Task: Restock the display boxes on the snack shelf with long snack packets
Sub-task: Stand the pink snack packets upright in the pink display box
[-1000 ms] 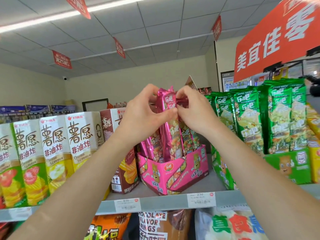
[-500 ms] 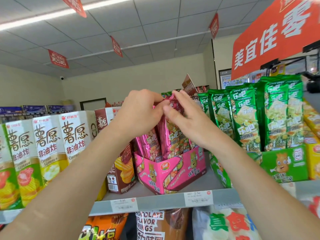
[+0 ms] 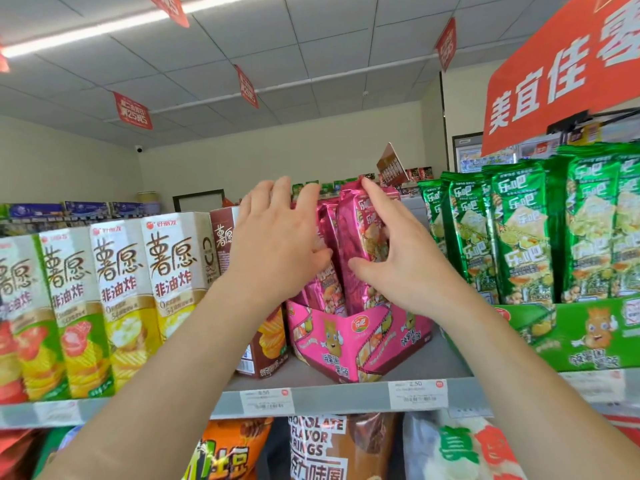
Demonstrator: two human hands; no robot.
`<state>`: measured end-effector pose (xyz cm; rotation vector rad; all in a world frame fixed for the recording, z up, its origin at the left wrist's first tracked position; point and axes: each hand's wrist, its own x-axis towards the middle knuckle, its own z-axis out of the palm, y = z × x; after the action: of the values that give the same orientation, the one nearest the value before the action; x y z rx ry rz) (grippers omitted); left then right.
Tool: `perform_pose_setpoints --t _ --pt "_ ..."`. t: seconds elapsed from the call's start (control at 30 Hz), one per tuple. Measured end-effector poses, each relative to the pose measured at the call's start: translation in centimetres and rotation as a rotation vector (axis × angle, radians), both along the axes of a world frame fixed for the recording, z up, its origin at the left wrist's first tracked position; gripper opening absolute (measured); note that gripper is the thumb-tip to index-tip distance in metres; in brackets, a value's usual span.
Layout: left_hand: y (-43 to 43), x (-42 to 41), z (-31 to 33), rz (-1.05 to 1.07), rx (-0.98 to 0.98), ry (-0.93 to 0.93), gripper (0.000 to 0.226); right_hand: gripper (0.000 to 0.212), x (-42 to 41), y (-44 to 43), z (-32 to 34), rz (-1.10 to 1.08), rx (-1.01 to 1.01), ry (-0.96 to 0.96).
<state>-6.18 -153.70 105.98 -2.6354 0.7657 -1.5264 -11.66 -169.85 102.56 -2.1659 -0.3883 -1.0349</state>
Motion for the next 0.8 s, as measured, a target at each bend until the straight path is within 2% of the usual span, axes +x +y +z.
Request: perform_pose_setpoints --t 0.1,0.2,0.33,0.37,0.43,0.5,0.63,0.73,0.8 --pt "0.3 0.3 0.7 -0.02 0.076 0.072 0.081 0.099 -0.2 -0.6 0.8 -0.024 -0.067 0.061" --pt "0.3 -0.1 1.6 -0.15 0.149 0.109 0.091 0.1 -0.2 -1.2 1.4 -0.065 -0.174 0.136" --pt "0.2 -0.2 2.6 -0.385 -0.013 0.269 0.102 0.1 -0.2 -1.1 0.7 -0.199 -0.142 0.122" --pt "0.2 0.0 2.7 -0.381 -0.048 0.259 0.098 0.101 -0.2 -1.0 0.3 -0.259 -0.133 0.073" --pt "0.0 0.6 2.5 -0.32 -0.039 0.174 0.077 0.099 -0.3 -0.8 -0.7 -0.345 -0.11 -0.039" --pt "0.1 1.1 2.0 -0.32 -0.037 0.132 0.063 0.089 -0.5 -0.4 -1.8 -0.391 -0.089 -0.143" --pt "0.1 1.2 1.7 -0.441 -0.062 0.193 0.068 0.053 -1.7 0.3 -4.5 -0.451 -0.148 -0.363" --pt "-0.3 1.3 2.1 -0.407 0.021 0.287 0.076 0.033 -2.8 0.8 -6.2 -0.426 -0.224 -0.349" --pt "-0.5 1.5 2.4 -0.315 0.074 0.229 0.071 0.034 -3.2 1.2 -6.9 -0.443 -0.33 -0.274"
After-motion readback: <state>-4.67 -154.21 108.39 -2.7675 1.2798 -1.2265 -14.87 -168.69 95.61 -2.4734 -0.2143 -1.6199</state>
